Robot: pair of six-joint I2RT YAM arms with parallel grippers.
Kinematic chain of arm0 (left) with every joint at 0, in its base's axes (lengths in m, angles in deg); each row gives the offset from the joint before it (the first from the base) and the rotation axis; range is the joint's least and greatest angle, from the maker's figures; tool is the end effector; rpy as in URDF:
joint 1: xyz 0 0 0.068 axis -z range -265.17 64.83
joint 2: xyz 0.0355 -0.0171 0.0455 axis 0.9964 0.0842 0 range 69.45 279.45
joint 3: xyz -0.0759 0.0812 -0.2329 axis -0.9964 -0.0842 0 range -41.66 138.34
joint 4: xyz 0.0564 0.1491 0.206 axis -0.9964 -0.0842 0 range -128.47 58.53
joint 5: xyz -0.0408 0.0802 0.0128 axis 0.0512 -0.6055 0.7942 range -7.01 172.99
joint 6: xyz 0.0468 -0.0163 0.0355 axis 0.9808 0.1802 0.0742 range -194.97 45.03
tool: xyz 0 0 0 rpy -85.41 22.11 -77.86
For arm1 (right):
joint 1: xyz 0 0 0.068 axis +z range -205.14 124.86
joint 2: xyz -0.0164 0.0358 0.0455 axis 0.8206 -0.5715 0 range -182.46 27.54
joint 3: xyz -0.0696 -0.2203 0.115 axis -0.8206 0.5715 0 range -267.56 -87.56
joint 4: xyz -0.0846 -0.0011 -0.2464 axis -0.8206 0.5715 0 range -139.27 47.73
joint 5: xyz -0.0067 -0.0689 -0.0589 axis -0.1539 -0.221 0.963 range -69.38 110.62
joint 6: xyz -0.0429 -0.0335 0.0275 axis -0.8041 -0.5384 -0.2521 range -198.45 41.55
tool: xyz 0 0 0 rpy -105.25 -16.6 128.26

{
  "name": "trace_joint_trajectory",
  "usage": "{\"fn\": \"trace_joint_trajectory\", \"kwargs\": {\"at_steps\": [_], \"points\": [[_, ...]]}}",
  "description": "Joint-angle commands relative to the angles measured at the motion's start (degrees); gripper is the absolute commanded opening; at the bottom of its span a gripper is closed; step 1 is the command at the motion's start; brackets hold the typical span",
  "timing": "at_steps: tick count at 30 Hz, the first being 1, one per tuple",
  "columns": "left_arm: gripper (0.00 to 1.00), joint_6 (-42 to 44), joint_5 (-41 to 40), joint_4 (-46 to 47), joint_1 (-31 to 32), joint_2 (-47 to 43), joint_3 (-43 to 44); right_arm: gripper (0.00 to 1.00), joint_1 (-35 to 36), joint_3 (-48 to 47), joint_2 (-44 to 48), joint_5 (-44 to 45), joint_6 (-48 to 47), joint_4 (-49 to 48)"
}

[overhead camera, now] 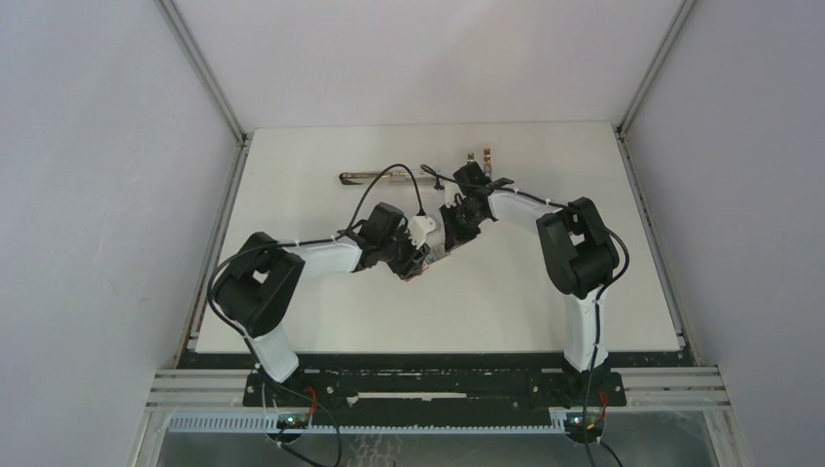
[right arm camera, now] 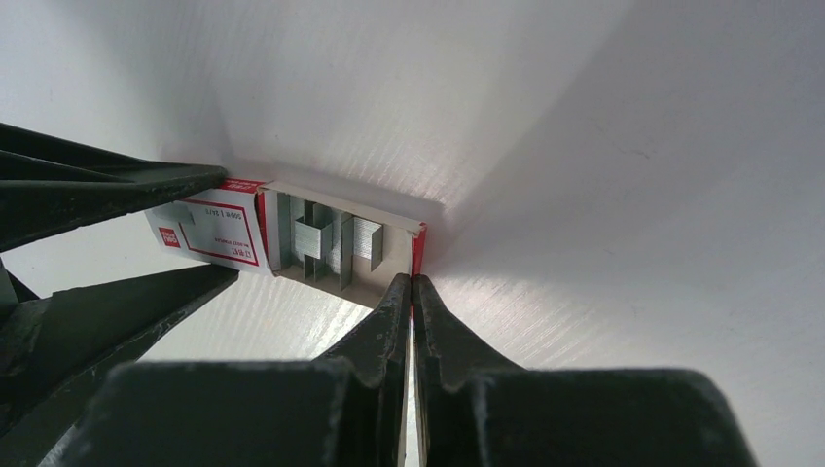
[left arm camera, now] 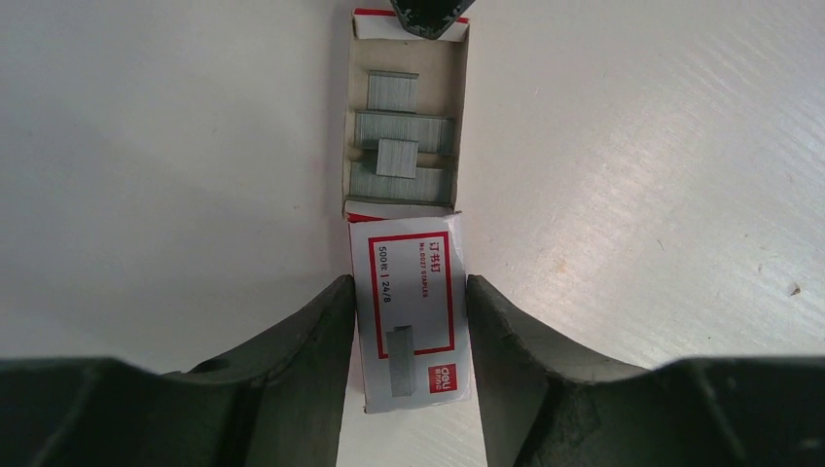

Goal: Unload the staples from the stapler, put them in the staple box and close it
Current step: Close the staple box at the center of the board.

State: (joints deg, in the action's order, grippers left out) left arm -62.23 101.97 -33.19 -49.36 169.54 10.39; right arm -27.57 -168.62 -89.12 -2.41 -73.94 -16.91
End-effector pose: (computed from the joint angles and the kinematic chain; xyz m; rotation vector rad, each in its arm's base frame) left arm 0.2727 -0.2150 0.1277 1.1470 2.1777 -0.5824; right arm 0.3537 0.2049 0.1350 -0.6688 2.7225 0.6991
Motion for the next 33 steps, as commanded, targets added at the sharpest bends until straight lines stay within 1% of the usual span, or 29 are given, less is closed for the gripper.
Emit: {"fn": "trace_joint_trajectory", "kwargs": {"at_steps": [1, 6, 10, 17, 32, 33], "points": [[0.51, -1.1, -1.7, -0.2, -0.1, 0.9, 0.0, 0.0, 0.2, -1.1, -0.2, -2.0, -0.7, -0.6], [0.51, -1.2, -1.9, 0.0, -0.1, 0.8, -0.1, 0.0, -0.4, -0.6, 0.3, 0.1, -2.5, -0.1], [0.54, -1.1, -1.8, 0.0, -0.1, 0.9, -0.1, 0.0, -0.9, -0.5, 0.3, 0.6, -2.7, -0.2], [0.55, -1.0, -1.3, 0.0, -0.1, 0.9, -0.1, 0.0, 0.2, -0.6, 0.4, 0.8, -3.6, -0.6], [0.55, -0.7, 0.2, -0.2, 0.0, 0.8, -0.2, 0.0, 0.2, -1.6, -0.6, 0.2, -0.8, -0.7], [0.57, -0.7, 0.2, -0.3, 0.0, 0.7, -0.2, 0.0, 0.1, -1.8, -0.8, 0.0, -1.0, -0.6]]}}
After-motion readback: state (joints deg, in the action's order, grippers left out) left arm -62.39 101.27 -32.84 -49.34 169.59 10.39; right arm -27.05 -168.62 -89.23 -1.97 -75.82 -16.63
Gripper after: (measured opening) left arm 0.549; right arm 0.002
